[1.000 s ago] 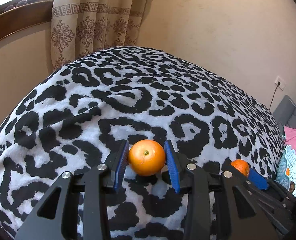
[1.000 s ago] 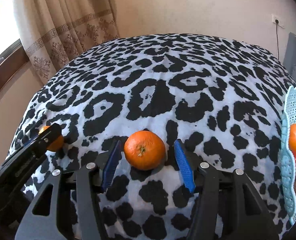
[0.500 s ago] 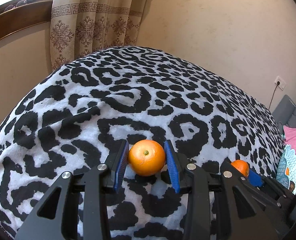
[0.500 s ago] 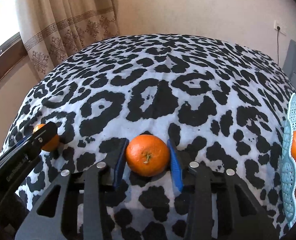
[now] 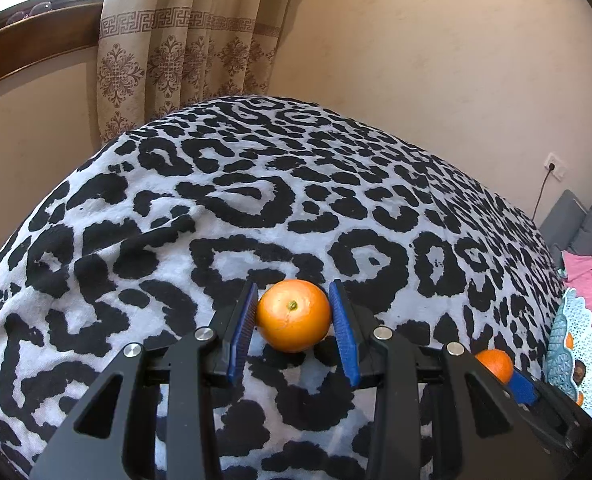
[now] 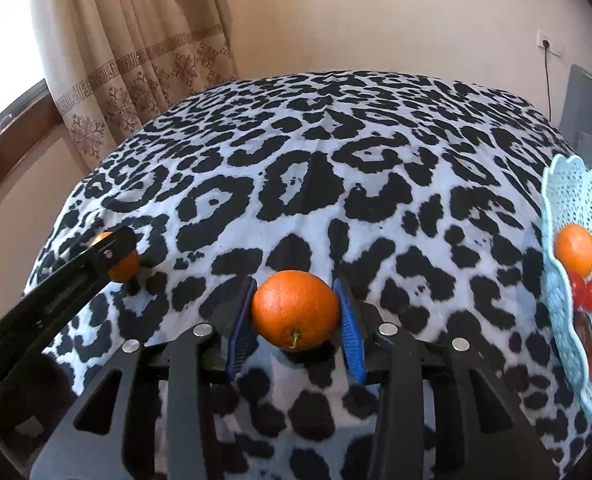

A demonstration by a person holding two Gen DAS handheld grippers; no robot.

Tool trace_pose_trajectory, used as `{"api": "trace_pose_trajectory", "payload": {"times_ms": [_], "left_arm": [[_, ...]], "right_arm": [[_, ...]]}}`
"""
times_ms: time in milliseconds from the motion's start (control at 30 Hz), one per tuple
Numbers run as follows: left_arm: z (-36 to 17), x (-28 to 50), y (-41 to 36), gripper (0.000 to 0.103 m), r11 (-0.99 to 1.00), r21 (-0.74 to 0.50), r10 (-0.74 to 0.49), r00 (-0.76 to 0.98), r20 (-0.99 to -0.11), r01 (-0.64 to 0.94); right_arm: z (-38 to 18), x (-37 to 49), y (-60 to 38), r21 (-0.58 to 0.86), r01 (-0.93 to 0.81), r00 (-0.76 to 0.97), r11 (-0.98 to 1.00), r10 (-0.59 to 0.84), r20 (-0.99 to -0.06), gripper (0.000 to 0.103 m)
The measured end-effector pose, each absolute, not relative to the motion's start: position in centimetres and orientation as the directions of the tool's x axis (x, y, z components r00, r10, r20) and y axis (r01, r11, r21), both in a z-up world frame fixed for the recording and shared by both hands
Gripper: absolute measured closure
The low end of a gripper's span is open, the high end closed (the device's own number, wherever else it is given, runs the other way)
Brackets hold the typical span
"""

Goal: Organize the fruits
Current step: 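Carry the orange into the blue basket and open the right tool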

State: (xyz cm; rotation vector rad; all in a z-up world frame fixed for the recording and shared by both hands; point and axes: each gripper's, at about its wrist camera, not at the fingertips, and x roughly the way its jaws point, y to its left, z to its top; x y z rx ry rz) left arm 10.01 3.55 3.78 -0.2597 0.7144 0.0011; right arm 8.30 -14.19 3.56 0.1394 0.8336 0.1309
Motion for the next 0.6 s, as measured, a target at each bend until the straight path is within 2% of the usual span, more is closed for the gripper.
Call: {"api": "trace_pose_trajectory", "payload": {"times_ms": [600], "left_arm": [[4.8, 8.7, 1.9, 0.066, 0.973, -0.23, -0.131, 0.785, -0.605, -0.014]], "right_arm": [[5.9, 2.6, -16.4, 0.247, -0.027, 0.702, 0.969, 0.194, -0.686, 0.062]]}}
